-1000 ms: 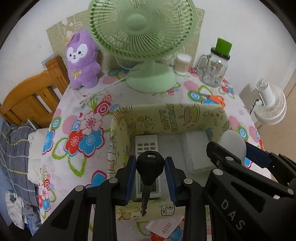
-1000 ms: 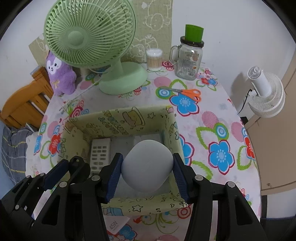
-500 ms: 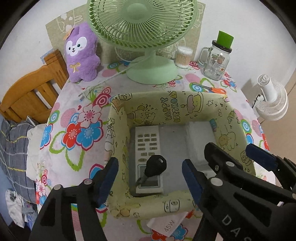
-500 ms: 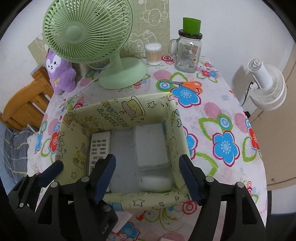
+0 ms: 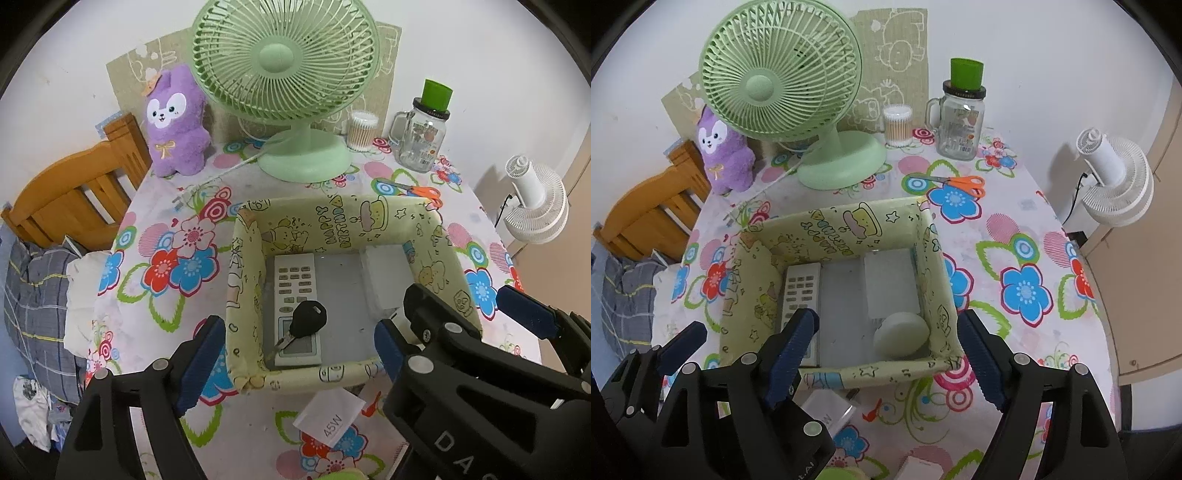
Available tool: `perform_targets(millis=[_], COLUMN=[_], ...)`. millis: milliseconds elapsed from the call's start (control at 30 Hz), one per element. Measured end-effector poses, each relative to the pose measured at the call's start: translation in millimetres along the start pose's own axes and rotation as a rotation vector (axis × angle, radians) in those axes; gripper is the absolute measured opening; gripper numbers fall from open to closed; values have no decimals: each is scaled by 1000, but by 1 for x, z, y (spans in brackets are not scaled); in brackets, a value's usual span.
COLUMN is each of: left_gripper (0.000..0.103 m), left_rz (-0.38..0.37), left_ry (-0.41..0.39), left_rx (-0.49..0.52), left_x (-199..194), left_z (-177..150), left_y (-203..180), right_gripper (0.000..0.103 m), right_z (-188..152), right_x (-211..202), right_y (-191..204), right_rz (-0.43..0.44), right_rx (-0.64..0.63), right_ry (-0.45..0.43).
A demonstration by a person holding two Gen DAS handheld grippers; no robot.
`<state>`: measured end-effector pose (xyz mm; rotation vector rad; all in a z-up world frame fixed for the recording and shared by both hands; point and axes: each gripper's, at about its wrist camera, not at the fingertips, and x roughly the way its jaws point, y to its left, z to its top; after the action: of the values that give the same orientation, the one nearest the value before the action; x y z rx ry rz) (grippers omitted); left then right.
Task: Organize rigid objects
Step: 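Lower key and round case into the box and open both tools, then lift both open tools out of the box and move toward the charger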
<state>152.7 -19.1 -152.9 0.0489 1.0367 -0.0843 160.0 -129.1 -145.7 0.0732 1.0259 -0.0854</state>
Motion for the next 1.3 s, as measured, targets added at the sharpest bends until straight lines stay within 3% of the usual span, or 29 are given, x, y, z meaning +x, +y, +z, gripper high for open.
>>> perform_targets(millis=[1300], left_gripper=[93], left_rz=[-32], left_ry=[-129], left_rx=[20], left_x=[-102], left_z=[-43], left_y=[-21], right_gripper=[84], right_z=[-44], right_x=[-108], right_y=[-20], right_rz=[14], right_rx=[-18], right_ry=[-149])
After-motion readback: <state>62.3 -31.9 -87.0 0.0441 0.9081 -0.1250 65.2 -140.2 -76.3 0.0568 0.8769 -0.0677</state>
